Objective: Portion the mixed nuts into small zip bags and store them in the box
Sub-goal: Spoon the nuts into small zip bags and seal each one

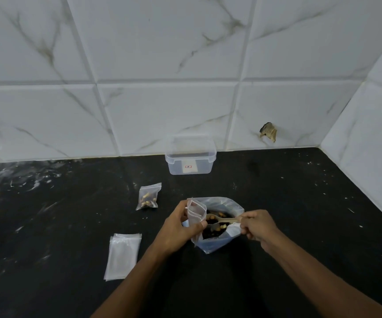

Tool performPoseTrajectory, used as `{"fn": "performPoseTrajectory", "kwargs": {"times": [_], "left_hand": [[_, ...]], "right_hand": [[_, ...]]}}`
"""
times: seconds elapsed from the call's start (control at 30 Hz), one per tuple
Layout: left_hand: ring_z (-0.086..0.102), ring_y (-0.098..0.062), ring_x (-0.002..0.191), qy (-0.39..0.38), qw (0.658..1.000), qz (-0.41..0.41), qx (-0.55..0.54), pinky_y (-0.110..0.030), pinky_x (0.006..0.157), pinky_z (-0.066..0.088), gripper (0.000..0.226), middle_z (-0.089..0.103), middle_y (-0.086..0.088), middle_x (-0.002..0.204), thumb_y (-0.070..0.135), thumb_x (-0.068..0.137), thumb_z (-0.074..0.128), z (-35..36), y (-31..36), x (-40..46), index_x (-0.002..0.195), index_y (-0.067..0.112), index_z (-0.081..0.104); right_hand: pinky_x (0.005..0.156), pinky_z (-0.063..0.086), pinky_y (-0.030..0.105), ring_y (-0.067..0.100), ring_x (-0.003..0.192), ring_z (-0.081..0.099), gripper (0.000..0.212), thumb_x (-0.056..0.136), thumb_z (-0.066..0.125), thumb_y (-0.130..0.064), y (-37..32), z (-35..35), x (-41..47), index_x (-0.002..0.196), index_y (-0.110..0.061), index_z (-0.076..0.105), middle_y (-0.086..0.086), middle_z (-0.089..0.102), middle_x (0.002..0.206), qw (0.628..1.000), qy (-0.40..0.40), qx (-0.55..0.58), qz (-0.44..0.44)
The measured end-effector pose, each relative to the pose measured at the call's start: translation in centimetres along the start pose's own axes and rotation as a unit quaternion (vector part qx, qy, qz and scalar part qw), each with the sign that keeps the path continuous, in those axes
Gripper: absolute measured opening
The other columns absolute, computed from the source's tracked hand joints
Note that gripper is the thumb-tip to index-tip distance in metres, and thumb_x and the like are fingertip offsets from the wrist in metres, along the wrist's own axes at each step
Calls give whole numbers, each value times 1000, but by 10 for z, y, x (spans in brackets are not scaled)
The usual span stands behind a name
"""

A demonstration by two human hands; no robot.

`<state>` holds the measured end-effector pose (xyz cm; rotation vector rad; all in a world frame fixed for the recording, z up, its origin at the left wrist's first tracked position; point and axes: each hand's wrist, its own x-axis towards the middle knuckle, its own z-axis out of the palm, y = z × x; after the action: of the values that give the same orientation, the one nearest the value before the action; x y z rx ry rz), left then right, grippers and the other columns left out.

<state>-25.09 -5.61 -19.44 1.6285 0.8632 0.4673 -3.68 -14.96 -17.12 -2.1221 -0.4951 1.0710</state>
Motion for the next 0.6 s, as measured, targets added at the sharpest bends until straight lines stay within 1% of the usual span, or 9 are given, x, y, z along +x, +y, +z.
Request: {"fn": "performPoseTrajectory", "kwargs": {"times": [0.1, 0.23, 0.3, 0.37, 0.47, 0.53, 0.6], "left_hand": [[60, -3, 116, 23, 1000, 8, -2, -31, 97, 52, 48, 65, 19, 119, 35, 82, 76, -3, 1, 2, 122, 46, 52], [63, 0, 110, 58, 998, 21, 11, -37, 97, 54, 50, 66, 21, 114, 44, 75, 77, -7, 7, 7, 119, 48, 53], [64, -1, 109, 73, 997, 33, 21, -38, 96, 55, 53, 67, 20, 114, 47, 73, 77, -7, 10, 11, 120, 45, 52], [62, 1, 109, 83, 995, 42, 35, -34, 95, 54, 55, 66, 20, 114, 47, 74, 77, -6, 14, 14, 123, 42, 51], [59, 6, 108, 91, 993, 52, 58, -24, 92, 51, 54, 64, 21, 115, 37, 80, 78, -2, 20, 18, 124, 39, 49], [59, 5, 108, 95, 992, 58, 67, -20, 88, 50, 54, 63, 20, 115, 35, 80, 78, 2, 23, 20, 126, 36, 49], [58, 4, 108, 93, 991, 59, 76, -14, 83, 48, 56, 63, 18, 116, 35, 81, 78, 6, 27, 21, 128, 34, 48]], "right_hand": [[54, 47, 23, 14, 65, 57, 14, 93, 56, -4, -6, -14, -4, 99, -9, 68, 11, 65, 78, 1000, -6, 18, 1], [59, 47, 24, 15, 69, 56, 16, 94, 55, -4, -23, -32, -13, 96, -9, 70, 11, 64, 82, 999, -7, 42, -19], [58, 47, 25, 15, 69, 57, 15, 95, 55, -5, -37, -41, -21, 96, -9, 70, 11, 64, 82, 997, -4, 63, -37], [58, 47, 25, 15, 68, 57, 14, 94, 57, -5, -53, -48, -29, 96, -9, 70, 10, 63, 81, 995, -7, 79, -60], [60, 48, 25, 14, 69, 57, 13, 94, 58, -8, -72, -54, -44, 98, -11, 71, 9, 64, 83, 992, -12, 83, -94], [61, 49, 24, 13, 70, 57, 14, 94, 58, -10, -80, -54, -52, 98, -13, 71, 9, 64, 84, 990, -10, 54, -128], [60, 49, 23, 11, 67, 59, 14, 95, 58, -13, -82, -50, -57, 98, -15, 72, 7, 66, 82, 984, 6, -3, -178]]}}
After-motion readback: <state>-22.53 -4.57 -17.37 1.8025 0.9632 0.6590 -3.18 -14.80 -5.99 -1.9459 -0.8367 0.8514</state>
